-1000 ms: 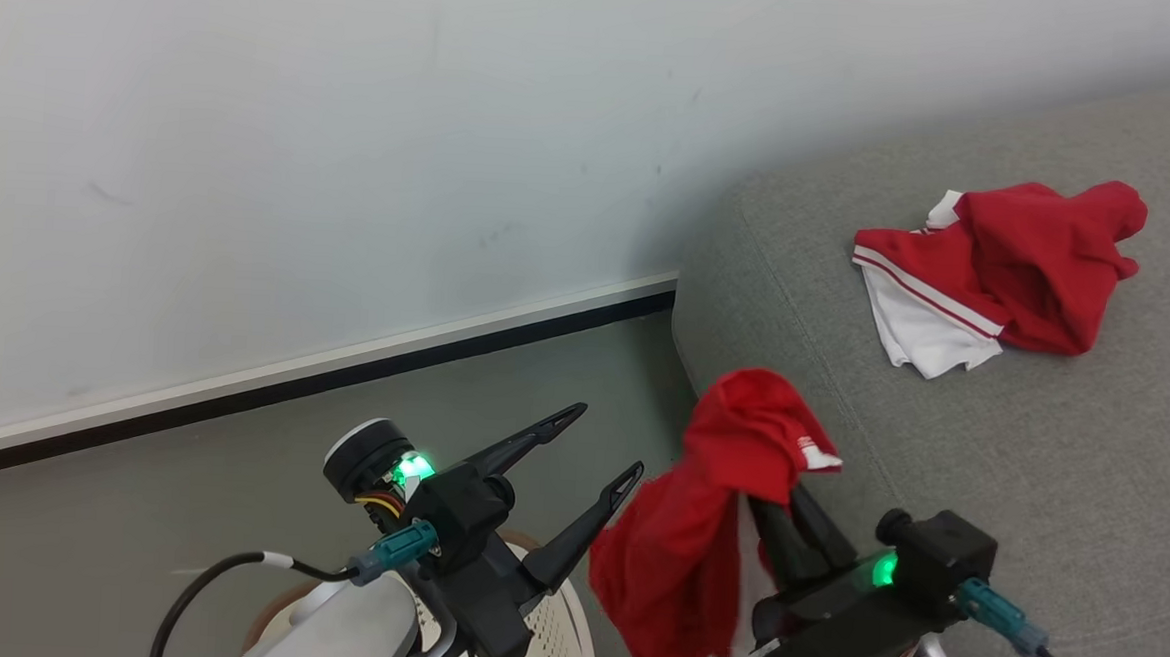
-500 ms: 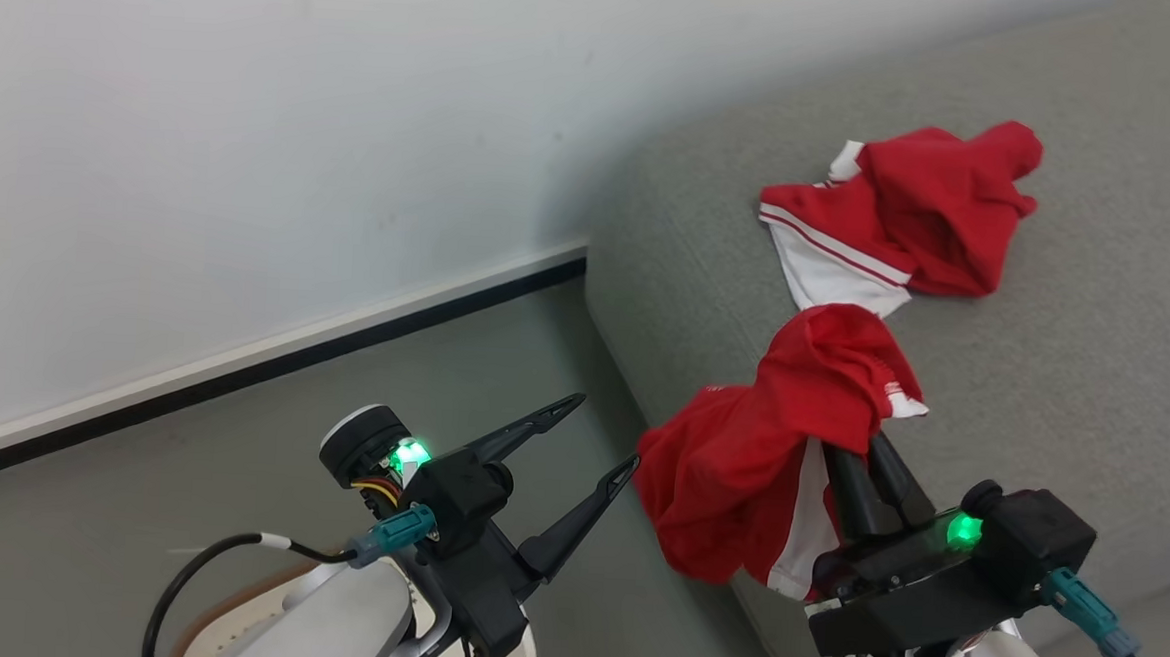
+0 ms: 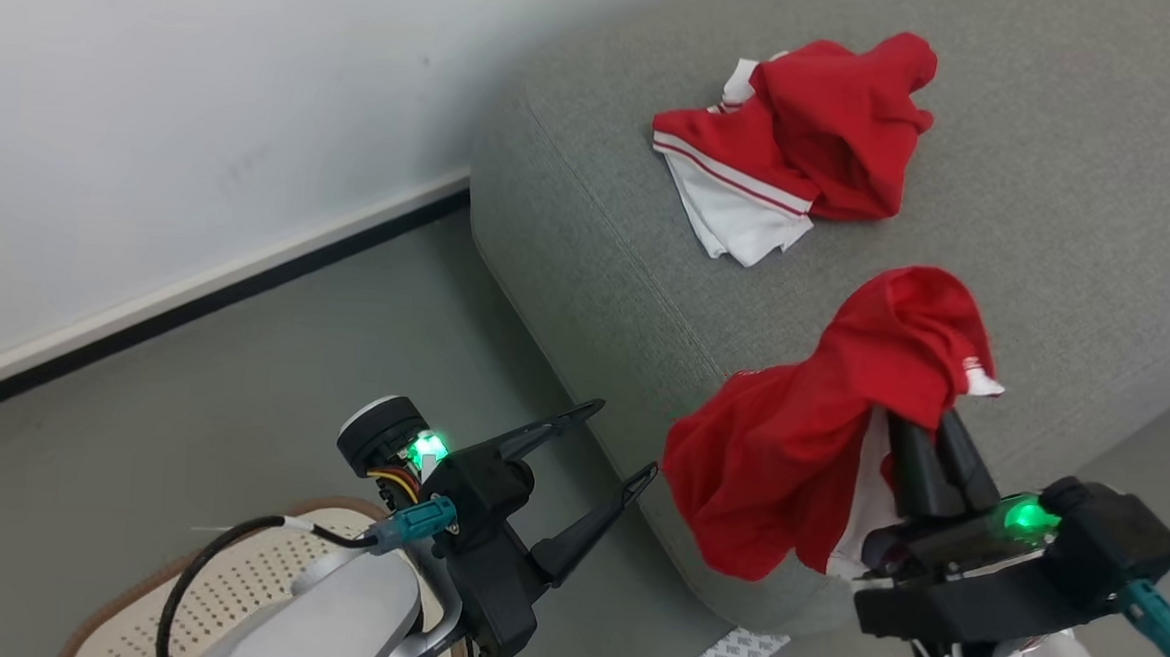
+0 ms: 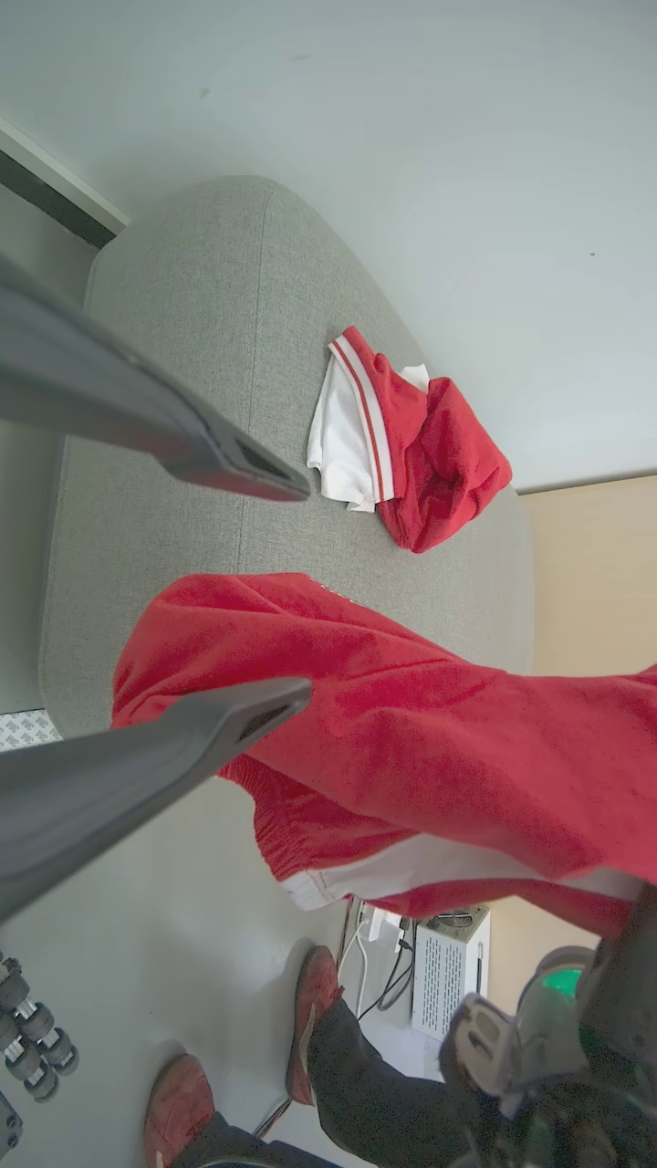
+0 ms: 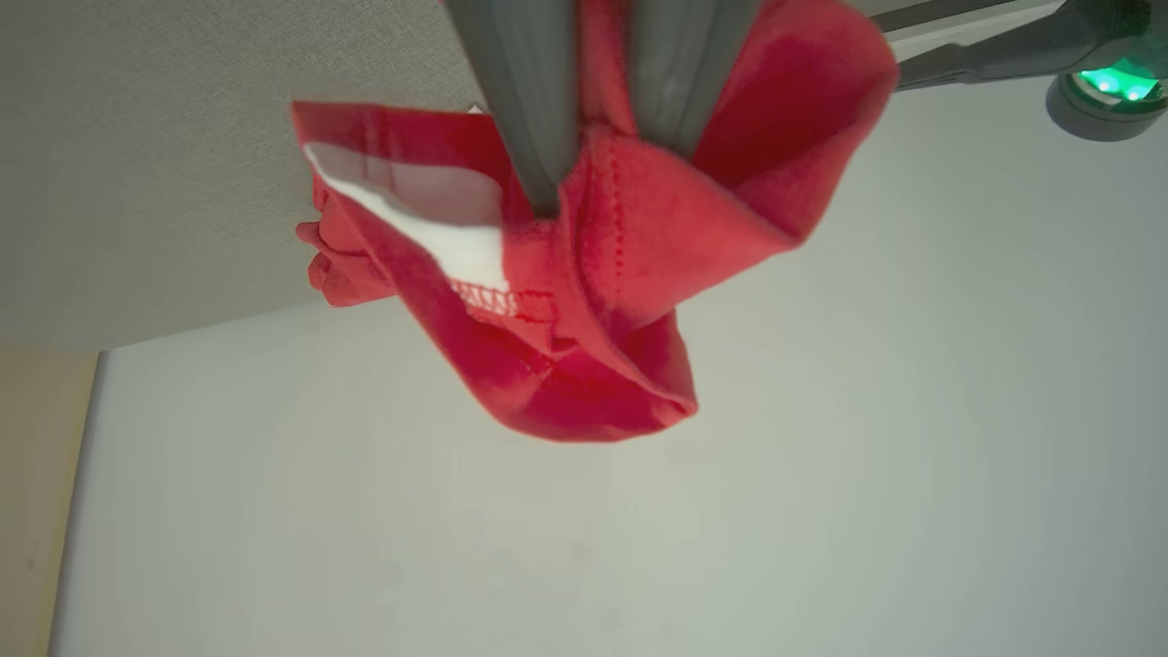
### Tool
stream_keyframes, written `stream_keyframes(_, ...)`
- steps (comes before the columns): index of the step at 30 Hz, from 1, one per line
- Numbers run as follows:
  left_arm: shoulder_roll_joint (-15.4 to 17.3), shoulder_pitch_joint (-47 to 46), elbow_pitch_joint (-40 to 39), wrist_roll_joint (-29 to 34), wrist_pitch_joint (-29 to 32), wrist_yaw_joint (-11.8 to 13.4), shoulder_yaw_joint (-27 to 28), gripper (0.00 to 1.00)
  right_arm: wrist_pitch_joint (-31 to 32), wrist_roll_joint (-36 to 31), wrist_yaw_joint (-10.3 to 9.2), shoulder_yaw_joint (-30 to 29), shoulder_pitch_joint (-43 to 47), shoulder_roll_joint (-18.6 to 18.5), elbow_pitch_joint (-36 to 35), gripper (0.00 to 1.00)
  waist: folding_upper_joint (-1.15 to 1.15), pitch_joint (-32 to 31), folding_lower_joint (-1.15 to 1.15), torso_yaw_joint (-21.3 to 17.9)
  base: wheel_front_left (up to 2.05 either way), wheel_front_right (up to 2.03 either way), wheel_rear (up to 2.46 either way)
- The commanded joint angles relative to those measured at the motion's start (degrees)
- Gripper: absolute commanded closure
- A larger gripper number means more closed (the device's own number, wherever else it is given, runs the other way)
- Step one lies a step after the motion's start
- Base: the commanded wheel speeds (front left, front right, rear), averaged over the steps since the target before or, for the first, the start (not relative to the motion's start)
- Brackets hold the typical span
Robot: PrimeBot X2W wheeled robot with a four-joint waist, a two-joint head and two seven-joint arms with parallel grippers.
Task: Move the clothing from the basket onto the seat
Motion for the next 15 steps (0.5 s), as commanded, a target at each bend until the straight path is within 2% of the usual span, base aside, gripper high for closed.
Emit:
stream_keyframes(1, 0.7, -0.8, 0.0, -0.4, 0.1, 0.0, -0.5, 0.0, -0.3, 0.3, -0.02, -0.6, -0.1, 0.3, -0.6, 1.0, -0.01, 2.7, -0.01, -1.6, 0.0, 0.0, 0.0)
stream_keyframes(9, 3.1, -5.4, -2.3, -1.7, 2.4, 0.0, -4.0, 0.0, -0.3, 3.9, -0.02, -9.2, -9.5, 1.8, -3.5, 1.0, -0.01, 11.3, -0.01, -0.6, 0.0, 0.0, 0.0)
stream_keyframes(15, 5.6, -10.7, -6.4, -1.1, 4.6, 0.0, -6.1, 0.0, -0.3, 3.6, -0.01, -16.7, -21.4, -0.6, -2.3, 1.0, -0.01, 20.8, -0.01, 2.8, 0.0, 0.0, 0.0)
